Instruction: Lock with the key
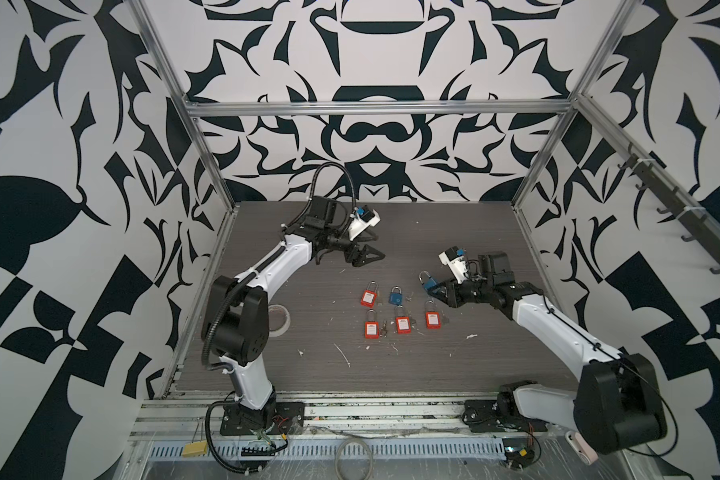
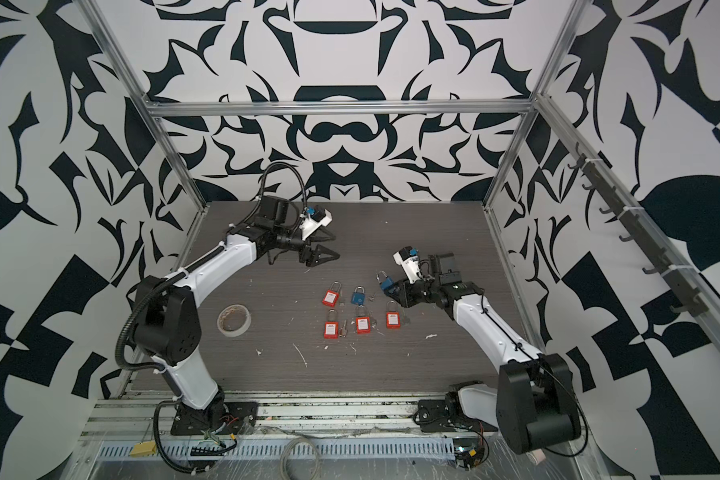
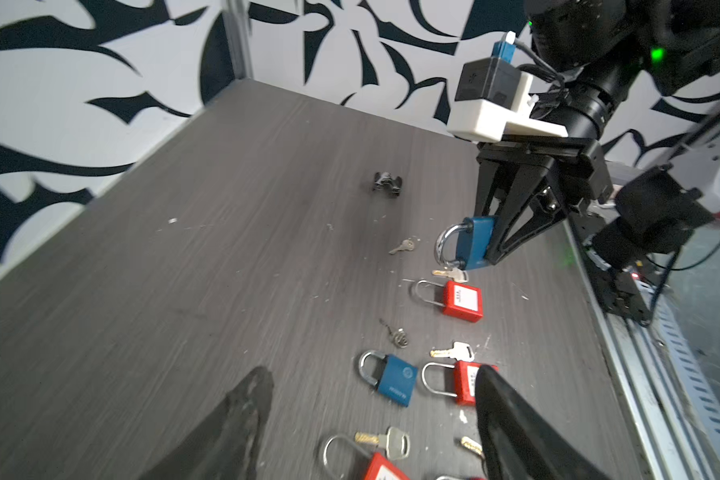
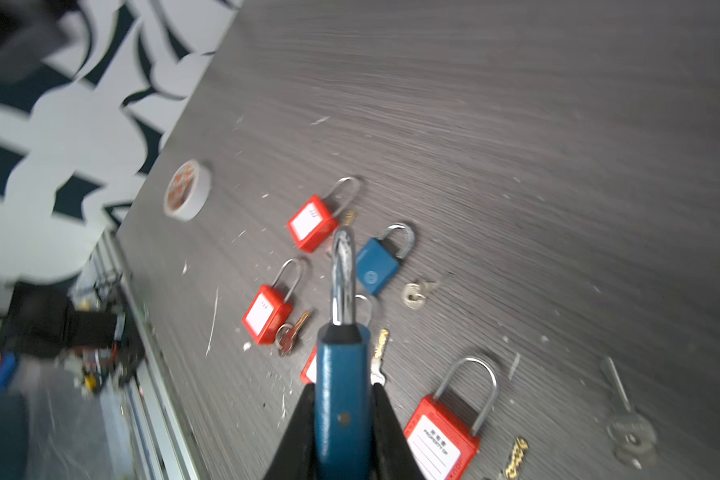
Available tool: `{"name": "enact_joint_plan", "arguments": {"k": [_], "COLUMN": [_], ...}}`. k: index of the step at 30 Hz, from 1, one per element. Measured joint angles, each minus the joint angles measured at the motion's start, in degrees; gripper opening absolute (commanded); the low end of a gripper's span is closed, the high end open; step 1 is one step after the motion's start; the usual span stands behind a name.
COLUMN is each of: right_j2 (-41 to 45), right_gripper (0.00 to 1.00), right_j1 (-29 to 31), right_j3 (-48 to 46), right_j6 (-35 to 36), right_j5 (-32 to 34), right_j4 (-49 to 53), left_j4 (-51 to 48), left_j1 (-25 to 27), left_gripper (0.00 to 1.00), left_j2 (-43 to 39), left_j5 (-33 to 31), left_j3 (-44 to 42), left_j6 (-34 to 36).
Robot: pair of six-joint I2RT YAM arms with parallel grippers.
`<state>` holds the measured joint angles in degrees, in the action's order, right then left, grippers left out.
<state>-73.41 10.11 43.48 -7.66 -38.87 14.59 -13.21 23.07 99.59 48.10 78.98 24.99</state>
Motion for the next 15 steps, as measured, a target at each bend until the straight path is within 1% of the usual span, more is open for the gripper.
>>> {"name": "enact_joint_plan", "arguments": {"k": [3,6,11,15], "right_j2": [-4.4,-7.5,-11.9,-14.9], "right_gripper": [0.0,0.0,0.01,0.01], "right_j1": [0.5,1.0,2.8,3.9], "right_j3": [1.3,1.5,2.9,4.4], "right_j6": [-7.3,-13.3,-19.4,-23.3], "right_j5": [4.2,7.5,11.8,13.7], "right_j4": [-0.5,-1.3,-2.6,-4.8], "left_j4": [4.0,5.8,7.0,7.2], "left_j1": [-0.1,0.1,0.2,0.2], "left_gripper": [0.79,0.79,0.8,0.8], "left_j2": [-3.4,-6.5,-11.1,-13.5], "left_j5": [-2.1,-3.7,-6.1,-7.9], "left_j3": [-5.1,-10.1,-17.1,-20.0], "left_j6": [-2.6,-3.8,-4.8,-5.6]}}
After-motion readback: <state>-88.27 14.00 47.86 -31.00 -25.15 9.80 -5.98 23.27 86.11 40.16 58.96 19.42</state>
